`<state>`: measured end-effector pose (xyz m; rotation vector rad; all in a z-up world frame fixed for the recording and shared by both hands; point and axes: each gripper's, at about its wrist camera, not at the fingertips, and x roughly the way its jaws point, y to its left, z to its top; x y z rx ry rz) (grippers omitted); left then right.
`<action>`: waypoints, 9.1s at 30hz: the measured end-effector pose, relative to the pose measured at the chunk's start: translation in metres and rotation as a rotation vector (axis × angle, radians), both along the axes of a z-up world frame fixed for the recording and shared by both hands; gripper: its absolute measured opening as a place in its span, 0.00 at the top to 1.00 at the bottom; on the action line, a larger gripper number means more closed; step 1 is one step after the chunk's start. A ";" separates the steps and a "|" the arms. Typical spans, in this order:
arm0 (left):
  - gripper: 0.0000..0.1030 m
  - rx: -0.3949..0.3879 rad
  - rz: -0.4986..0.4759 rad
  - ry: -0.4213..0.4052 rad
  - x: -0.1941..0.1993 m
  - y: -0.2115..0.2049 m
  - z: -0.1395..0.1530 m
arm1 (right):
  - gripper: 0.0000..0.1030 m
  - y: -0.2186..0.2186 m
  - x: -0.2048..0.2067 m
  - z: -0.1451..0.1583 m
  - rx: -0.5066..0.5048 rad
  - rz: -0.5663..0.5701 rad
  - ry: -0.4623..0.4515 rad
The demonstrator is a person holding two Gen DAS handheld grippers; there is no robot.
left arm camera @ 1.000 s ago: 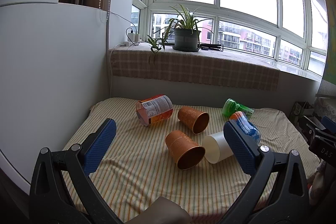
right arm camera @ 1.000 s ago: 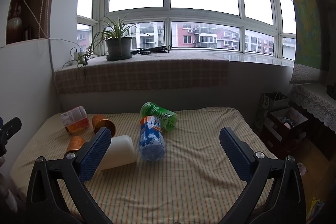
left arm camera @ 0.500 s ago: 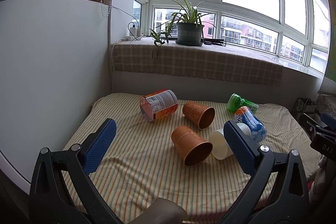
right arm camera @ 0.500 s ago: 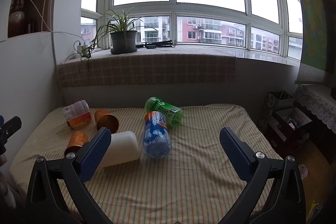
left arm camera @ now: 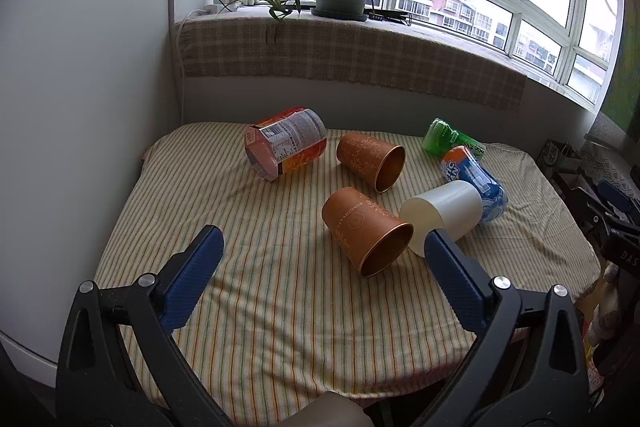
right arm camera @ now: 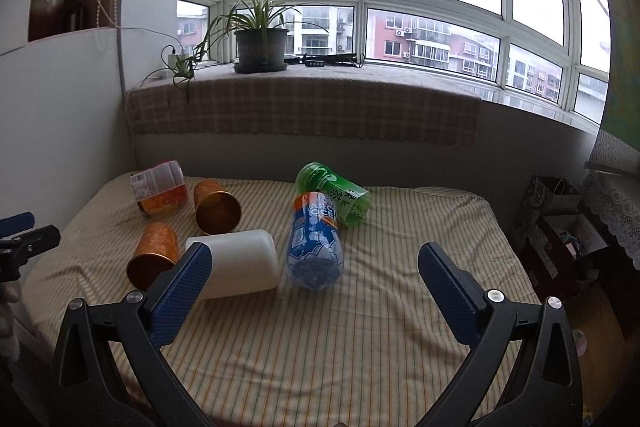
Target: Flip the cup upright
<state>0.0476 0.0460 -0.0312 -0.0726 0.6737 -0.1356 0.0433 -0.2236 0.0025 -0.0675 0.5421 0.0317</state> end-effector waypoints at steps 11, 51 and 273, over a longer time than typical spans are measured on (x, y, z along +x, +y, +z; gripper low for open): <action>0.42 -0.310 -0.036 0.395 0.075 0.013 -0.033 | 0.01 -0.021 0.000 -0.011 0.055 -0.035 0.038; 0.40 -0.641 0.185 0.750 0.167 -0.005 -0.112 | 0.01 -0.111 -0.024 -0.043 0.154 -0.269 0.044; 0.00 0.013 0.133 -0.265 -0.104 -0.015 0.018 | 0.03 0.034 -0.093 0.017 0.049 0.013 -0.201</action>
